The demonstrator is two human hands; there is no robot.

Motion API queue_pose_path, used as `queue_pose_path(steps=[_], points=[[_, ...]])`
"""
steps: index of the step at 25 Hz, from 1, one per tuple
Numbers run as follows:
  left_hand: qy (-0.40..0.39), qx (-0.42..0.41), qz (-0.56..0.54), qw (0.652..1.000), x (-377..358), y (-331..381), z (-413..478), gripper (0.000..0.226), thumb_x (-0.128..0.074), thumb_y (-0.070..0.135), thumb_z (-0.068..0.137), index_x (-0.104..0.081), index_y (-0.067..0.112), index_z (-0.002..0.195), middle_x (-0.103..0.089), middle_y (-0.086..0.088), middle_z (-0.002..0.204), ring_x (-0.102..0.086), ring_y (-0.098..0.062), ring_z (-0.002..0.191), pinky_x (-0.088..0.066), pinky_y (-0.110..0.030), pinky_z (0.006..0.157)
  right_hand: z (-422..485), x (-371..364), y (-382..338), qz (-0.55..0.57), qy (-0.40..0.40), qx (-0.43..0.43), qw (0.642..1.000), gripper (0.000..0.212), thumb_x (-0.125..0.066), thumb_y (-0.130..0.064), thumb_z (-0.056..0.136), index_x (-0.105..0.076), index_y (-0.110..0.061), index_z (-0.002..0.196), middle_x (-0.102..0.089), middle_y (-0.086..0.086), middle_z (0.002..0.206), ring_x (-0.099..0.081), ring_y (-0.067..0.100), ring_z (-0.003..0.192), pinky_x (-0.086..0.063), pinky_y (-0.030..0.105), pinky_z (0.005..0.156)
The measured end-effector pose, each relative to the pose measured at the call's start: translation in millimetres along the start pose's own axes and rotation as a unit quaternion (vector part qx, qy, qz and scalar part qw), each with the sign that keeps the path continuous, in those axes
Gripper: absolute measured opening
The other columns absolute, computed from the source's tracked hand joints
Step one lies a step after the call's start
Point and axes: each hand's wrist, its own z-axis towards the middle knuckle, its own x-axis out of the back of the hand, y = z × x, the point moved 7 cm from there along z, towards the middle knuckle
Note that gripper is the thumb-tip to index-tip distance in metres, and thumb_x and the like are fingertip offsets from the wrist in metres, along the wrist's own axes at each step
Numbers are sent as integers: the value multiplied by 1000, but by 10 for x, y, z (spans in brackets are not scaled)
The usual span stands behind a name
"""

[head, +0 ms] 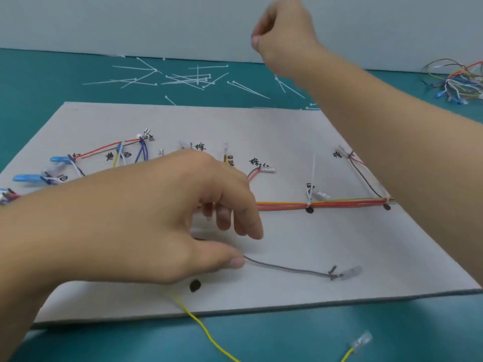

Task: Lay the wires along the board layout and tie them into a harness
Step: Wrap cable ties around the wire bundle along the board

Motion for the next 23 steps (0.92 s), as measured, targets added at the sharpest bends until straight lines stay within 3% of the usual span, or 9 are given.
queue_pose_path(steps=[3,6,10,12,15,18,19,21,23], points=[[-66,49,32,996,-127,-30,-12,16,-80,42,73,-78,41,88,-68,16,84,-67,-7,78,-54,-31,64,-575,228,-267,118,-17,44,992,10,-64,-16,91,-63,-22,83,-58,-14,72,-50,-9,53,-40,12,50],[-91,71,42,992,-177,-20,-24,11,-72,39,76,-76,39,86,-70,16,85,-68,-9,81,-54,-31,67,-1124,400,-409,169,-53,69,982,10,-67,-17,91,-65,-22,83,-61,-14,73,-53,-6,58,-41,11,56],[-80,52,90,991,-83,100,-170,53,-77,49,56,-67,53,107,-64,25,100,-64,1,90,-49,-20,71,-1573,489,-392,216,-92,65,970,10,-69,-9,92,-67,-16,84,-63,-7,73,-56,4,59,-42,14,54],[-118,9,158,980,-151,212,-365,63,-75,63,52,-59,60,113,-56,28,117,-55,6,99,-51,-25,76,-1636,508,-339,229,-86,57,968,12,-70,-9,92,-68,-17,83,-64,-7,73,-57,5,62,-43,15,56],[-75,153,145,975,-262,152,-472,70,-86,67,40,-60,61,104,-45,46,110,-46,12,101,-42,-16,84,-1627,582,-263,240,-54,56,968,10,-71,-11,91,-69,-18,84,-66,-6,76,-57,5,63,-43,16,59],[-44,160,38,985,-561,-90,-700,9,-69,54,73,-68,46,71,-35,29,66,-44,1,67,-33,-9,64,-1636,606,-167,266,-45,42,962,10,-70,-8,92,-69,-15,85,-66,-1,77,-57,8,60,-44,17,57],[-67,204,54,975,-653,-235,-686,40,-66,38,90,-68,40,51,-40,15,61,-41,-1,64,-33,-13,63,-1638,601,-130,266,-44,34,962,11,-70,-7,92,-69,-15,85,-66,-1,77,-57,9,61,-44,17,57],[-71,141,56,986,-677,-119,-772,30,-66,39,94,-84,24,75,-56,-17,75,-53,-5,76,-39,-17,71,-1635,590,-70,272,-48,18,961,10,-69,-7,93,-70,-14,86,-66,-1,77,-57,11,62,-45,17,57],[-60,50,94,993,-472,287,-525,16,-71,52,85,-80,38,84,-64,16,98,-60,-3,94,-39,-15,80,-1619,599,-42,285,-50,8,957,9,-70,-7,92,-70,-13,86,-66,0,77,-58,12,62,-45,18,57]])
